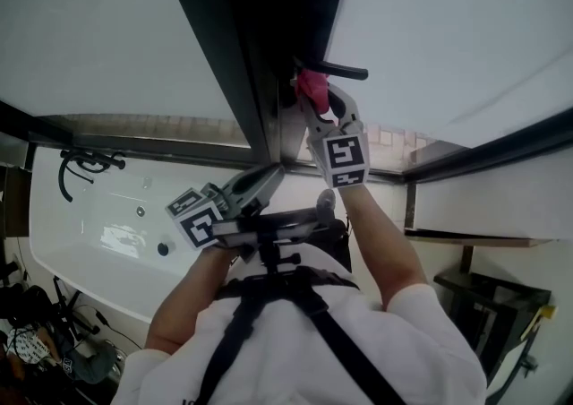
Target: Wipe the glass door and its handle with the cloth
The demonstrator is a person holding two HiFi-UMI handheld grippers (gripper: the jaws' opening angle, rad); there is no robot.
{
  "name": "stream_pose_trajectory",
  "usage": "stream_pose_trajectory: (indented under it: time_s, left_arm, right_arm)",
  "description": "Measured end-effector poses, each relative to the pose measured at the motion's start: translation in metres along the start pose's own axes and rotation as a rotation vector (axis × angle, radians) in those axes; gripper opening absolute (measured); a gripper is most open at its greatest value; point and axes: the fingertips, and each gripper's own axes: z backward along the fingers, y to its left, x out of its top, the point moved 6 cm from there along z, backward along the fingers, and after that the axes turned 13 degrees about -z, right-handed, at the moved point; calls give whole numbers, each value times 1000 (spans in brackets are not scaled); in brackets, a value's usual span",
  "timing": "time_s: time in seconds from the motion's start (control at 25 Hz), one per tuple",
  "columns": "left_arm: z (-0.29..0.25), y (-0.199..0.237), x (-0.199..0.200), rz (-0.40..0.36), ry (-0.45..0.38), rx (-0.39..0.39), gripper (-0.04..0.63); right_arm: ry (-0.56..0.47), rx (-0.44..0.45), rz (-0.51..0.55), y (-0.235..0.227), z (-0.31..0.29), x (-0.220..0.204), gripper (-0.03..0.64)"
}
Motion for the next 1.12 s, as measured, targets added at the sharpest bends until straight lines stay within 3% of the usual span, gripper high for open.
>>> stream_pose_trajectory:
  time_s: [0.4,0.52,0.68,0.96,1.12]
  left_arm:
    - [2,-4,2,-4,-3,-13,-8]
    - [2,-5,3,-6,-10,-11,-8]
    - [4,-3,3,-5,-21,-11,-8]
    - [3,-5,2,0,-19,-33,-8]
    - [2,-5,1,4,-12,-42,-8]
  right_arm:
    - [228,-56,-18,-8,-9,-58,112]
    - [256,-71,-37,-10,-4,-63,112]
    - [215,-40,-53,-1,12,-46,112]
    - [32,94,20,51,36,29,112]
    - [-49,110,16,66,38,67,111]
